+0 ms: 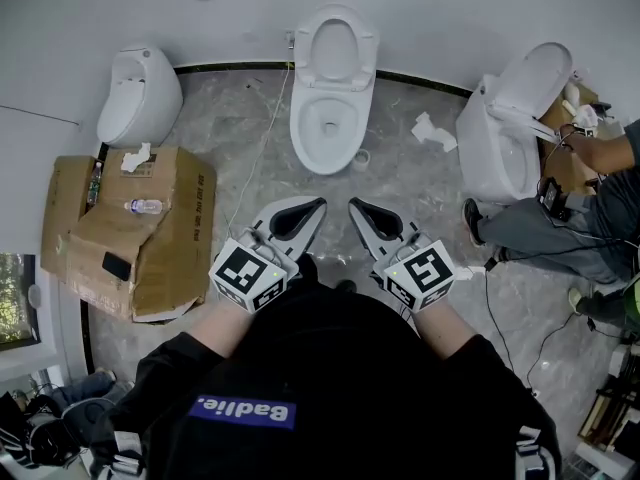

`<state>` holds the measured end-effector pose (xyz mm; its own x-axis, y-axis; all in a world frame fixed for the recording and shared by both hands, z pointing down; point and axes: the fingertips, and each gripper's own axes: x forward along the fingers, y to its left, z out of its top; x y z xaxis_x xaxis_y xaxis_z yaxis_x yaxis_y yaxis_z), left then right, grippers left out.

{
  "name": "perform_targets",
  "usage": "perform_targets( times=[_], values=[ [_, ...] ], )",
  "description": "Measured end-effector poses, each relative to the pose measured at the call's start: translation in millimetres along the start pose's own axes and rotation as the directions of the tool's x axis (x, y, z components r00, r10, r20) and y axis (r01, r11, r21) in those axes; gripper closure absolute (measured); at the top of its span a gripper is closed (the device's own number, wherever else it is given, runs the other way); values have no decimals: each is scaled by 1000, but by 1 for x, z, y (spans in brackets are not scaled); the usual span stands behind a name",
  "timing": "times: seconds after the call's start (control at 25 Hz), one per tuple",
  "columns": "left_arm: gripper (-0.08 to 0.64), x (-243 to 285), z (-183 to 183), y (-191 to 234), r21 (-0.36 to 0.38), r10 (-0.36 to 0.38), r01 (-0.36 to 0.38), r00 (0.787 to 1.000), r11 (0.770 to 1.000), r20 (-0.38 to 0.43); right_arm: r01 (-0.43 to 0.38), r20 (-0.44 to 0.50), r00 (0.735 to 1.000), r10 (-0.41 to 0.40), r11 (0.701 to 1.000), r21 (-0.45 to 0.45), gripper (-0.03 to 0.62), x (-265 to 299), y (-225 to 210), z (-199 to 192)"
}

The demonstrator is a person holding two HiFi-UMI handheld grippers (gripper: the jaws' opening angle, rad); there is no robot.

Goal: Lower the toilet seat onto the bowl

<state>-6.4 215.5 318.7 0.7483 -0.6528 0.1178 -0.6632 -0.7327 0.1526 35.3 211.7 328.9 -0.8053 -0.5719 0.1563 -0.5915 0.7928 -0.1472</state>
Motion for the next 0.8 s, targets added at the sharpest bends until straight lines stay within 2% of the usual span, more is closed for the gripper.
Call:
perform_targets(
  times=[0.44,0.8],
  values=[
    [543,33,16,107,24,-40,40,999,999,-4,49,-16,999,-49,998,26,565,94,-48,15],
    [543,51,24,175,38,-119,119,993,992,-10,164,-10,986,-164,986,19,565,151,-82,34]
  ],
)
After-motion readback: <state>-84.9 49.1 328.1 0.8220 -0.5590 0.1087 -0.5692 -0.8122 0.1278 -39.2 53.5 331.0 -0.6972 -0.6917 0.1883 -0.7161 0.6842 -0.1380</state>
